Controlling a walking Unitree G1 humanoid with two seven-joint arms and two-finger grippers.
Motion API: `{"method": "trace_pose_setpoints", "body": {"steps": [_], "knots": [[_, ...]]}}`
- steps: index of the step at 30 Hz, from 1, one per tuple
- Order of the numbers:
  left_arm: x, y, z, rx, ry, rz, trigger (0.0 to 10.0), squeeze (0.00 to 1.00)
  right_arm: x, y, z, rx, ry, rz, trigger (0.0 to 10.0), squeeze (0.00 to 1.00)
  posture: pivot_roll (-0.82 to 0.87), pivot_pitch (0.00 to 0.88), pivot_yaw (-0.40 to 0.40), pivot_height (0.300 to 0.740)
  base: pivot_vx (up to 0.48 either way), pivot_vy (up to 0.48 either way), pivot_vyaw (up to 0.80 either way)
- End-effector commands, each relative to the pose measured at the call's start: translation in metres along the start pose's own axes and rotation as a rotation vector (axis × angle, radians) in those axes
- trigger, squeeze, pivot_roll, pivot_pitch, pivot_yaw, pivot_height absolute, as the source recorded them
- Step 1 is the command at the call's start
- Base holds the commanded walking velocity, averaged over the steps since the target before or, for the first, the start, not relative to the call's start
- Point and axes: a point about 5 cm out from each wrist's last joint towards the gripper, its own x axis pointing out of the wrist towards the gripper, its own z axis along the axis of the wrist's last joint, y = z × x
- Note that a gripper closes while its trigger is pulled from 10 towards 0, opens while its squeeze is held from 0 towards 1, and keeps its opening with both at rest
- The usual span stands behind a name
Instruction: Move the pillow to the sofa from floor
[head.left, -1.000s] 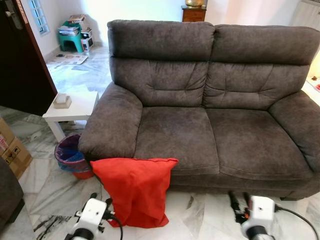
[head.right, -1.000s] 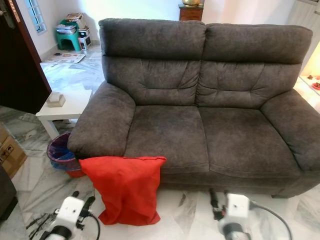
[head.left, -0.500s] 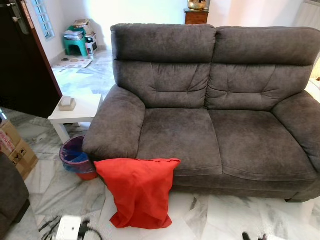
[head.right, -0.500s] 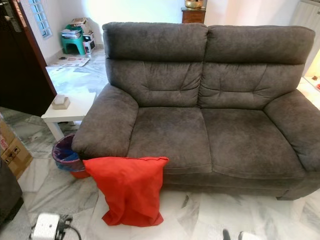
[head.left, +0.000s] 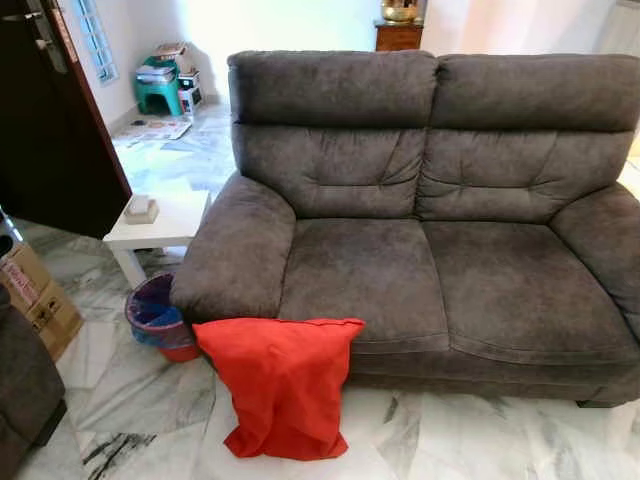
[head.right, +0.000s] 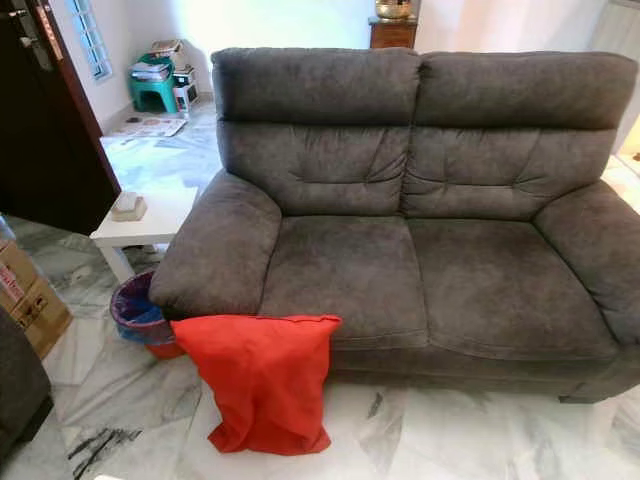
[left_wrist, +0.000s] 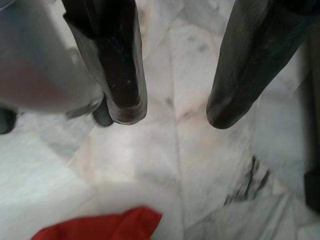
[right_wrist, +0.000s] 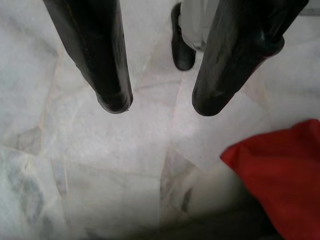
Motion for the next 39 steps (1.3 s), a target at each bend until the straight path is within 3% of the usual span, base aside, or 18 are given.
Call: {"method": "trace_pose_setpoints", "body": {"steps": [1,3,10,13,17,23,39], "knots": [[-0.002,0.001,-0.007,0.008,0.025,-0.004,10.0,0.0,0.0,0.002,0.0,0.001,-0.002,-0.002,10.0,0.0,-0.04,0.0,0.021,0.74,0.0,0.0,0.8],[-0.001,-0.006,-0.006,0.031,0.029,-0.034,10.0,0.0,0.001,0.009,-0.003,-0.022,0.017,0.024,10.0,0.0,-0.03,0.0,0.018,0.74,0.0,0.0,0.8],[-0.001,-0.009,-0.008,0.052,0.034,-0.054,10.0,0.0,0.001,0.012,-0.003,-0.012,0.018,0.023,10.0,0.0,-0.03,0.0,0.019,0.74,0.0,0.0,0.8],[-0.002,-0.012,-0.013,0.092,0.05,-0.072,10.0,0.0,0.0,0.018,-0.007,-0.048,0.032,0.054,10.0,0.0,-0.03,0.0,0.018,0.74,0.0,0.0,0.8],[-0.003,-0.015,-0.014,0.086,0.056,-0.074,10.0,0.0,0.001,0.019,-0.007,-0.019,0.037,0.054,10.0,0.0,-0.03,0.0,0.019,0.74,0.0,0.0,0.8],[-0.003,-0.015,-0.018,0.082,0.081,-0.068,10.0,0.0,0.002,0.022,-0.004,0.002,0.031,0.07,10.0,0.0,-0.03,0.0,0.015,0.74,0.0,0.0,0.0],[-0.006,-0.011,-0.026,0.054,0.114,-0.048,10.0,0.0,0.004,0.027,0.001,-0.008,0.022,0.085,10.0,0.0,-0.03,0.0,0.018,0.74,0.332,0.0,0.0]]}}
